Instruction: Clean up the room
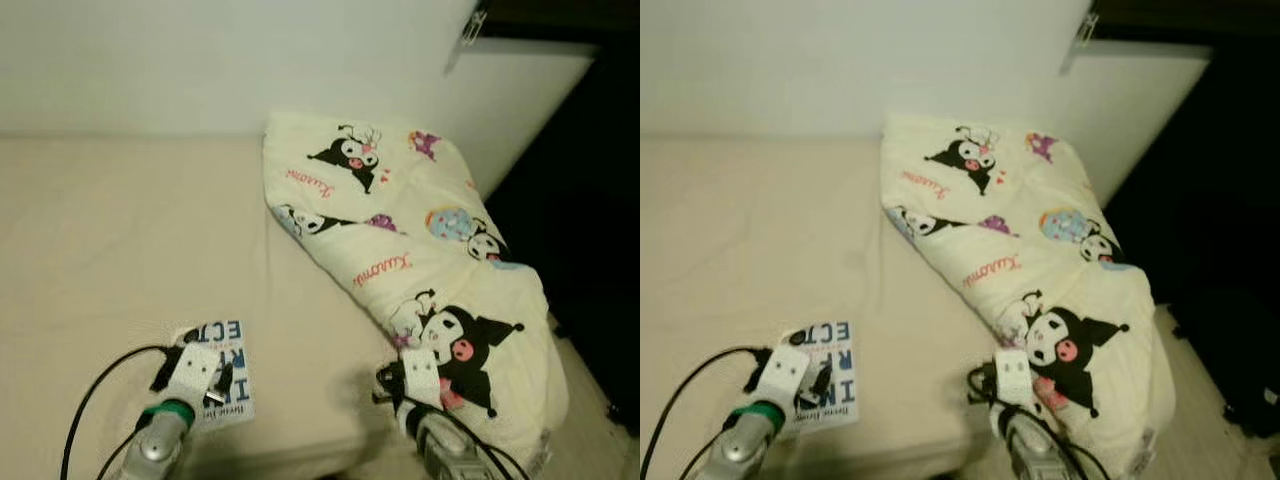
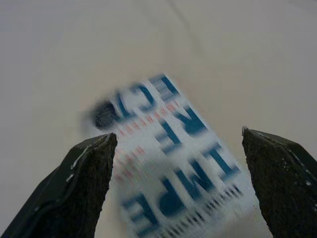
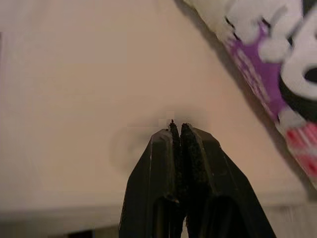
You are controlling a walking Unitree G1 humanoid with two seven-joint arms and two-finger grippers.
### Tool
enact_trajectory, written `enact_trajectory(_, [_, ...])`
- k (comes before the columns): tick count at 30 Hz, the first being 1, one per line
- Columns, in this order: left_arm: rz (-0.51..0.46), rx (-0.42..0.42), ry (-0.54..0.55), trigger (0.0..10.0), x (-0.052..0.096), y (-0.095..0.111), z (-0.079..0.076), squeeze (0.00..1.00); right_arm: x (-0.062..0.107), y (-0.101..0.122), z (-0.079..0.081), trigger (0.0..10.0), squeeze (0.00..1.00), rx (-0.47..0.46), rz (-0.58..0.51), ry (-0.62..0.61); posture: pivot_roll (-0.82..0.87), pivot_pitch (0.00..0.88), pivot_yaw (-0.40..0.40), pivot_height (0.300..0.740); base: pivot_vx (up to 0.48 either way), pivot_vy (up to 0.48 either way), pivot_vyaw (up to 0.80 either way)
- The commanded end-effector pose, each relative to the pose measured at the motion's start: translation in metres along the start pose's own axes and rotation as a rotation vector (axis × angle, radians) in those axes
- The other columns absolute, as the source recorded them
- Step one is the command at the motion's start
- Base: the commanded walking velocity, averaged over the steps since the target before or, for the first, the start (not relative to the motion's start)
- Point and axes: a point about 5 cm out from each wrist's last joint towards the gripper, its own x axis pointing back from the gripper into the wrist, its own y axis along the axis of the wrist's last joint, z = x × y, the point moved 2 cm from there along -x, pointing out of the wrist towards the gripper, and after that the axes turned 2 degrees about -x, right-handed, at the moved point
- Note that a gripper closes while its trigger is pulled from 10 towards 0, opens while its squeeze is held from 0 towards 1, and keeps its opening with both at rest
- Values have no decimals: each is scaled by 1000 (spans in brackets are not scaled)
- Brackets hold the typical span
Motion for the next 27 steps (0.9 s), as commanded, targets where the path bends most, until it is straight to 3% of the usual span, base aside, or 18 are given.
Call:
enact_trajectory(1, [98,34,-19,10000,5,-23,-6,0,6,-18,-9,10000,0,-2,69,-32,32,0,-12,740,0,0,0])
enact_trajectory(2, [162,79,-21,10000,6,-34,-11,0,9,-29,-10,10000,0,-17,117,-37,29,0,-8,740,0,0,0])
enact_trajectory(8, [255,138,-62,10000,11,-49,-24,0,15,-48,-6,10000,0,-2,200,-14,31,0,-8,740,0,0,0])
enact_trajectory(11, [315,119,-82,10000,15,-61,-27,0,16,-51,-10,10000,0,-54,221,-40,31,0,-10,740,0,0,0])
enact_trajectory(19, [302,36,-32,10000,17,-65,-19,0,20,-62,-4,10000,0,-62,282,31,43,0,-21,740,0,0,0])
enact_trajectory(23, [318,45,-8,10000,20,-70,-16,0,22,-66,-3,10000,0,-56,300,50,43,0,-21,740,0,0,0])
enact_trajectory(24, [398,244,2,10000,25,-82,-18,0,22,-66,-2,10000,0,-47,299,52,40,0,-21,740,0,0,0])
enact_trajectory(25, [433,364,-5,10000,28,-86,-21,0,21,-65,0,10000,0,-36,298,58,40,0,-21,740,0,0,0])
enact_trajectory(26, [446,428,-10,10000,29,-88,-23,0,20,-64,1,10000,0,-21,296,66,42,0,-23,740,0,0,0])
enact_trajectory(27, [446,428,-10,10000,29,-88,-23,0,20,-64,1,10000,0,-21,296,66,42,0,-23,740,0,0,0])
